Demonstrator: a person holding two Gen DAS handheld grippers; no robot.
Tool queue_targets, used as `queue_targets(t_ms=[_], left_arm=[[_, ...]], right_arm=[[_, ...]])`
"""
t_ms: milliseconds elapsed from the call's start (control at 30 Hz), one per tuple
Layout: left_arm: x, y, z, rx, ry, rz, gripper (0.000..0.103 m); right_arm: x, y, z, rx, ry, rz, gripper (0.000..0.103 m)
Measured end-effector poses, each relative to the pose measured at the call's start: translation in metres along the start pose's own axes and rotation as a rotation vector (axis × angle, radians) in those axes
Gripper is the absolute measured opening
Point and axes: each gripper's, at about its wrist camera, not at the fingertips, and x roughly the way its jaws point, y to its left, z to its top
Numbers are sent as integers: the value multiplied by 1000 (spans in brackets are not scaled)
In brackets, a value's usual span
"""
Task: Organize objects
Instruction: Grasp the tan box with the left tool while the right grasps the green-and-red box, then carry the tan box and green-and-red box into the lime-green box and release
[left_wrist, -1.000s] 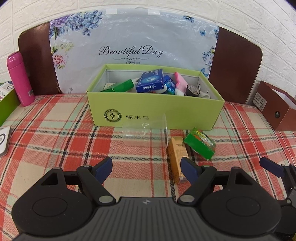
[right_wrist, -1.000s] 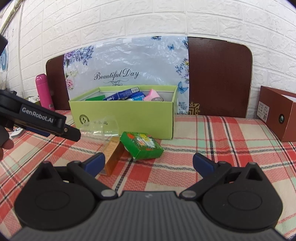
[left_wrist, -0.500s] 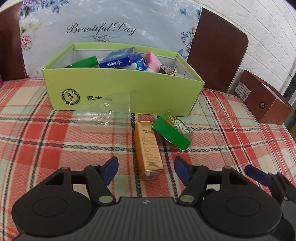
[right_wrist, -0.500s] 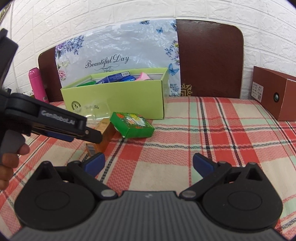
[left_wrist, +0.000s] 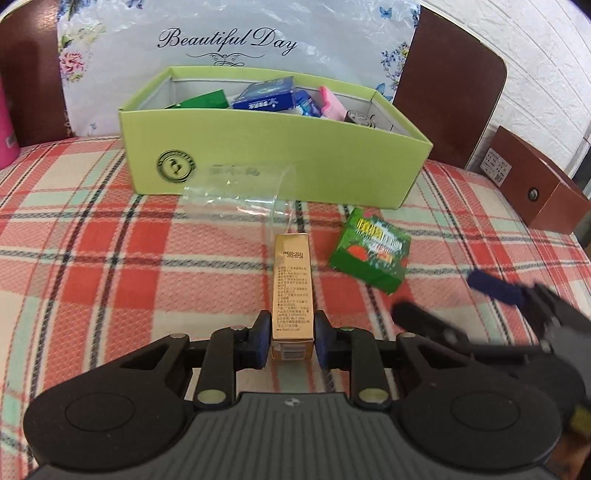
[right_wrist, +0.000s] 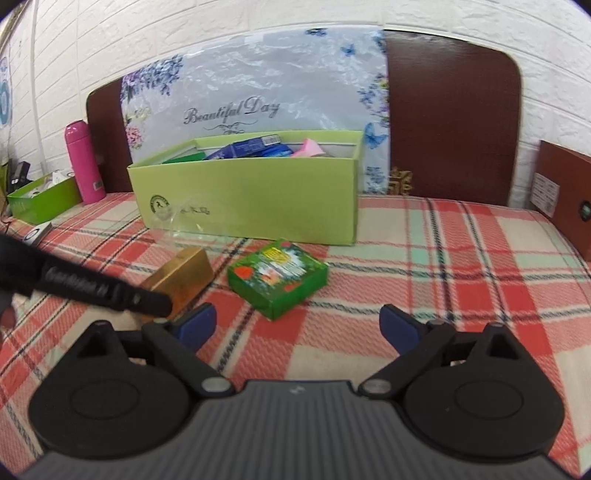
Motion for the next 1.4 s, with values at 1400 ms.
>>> queue_targets(t_ms=[1400], left_arm=[[7, 5, -7, 4, -2, -5, 30]], right_arm=[[-11, 25, -23, -49, 127, 61, 71]])
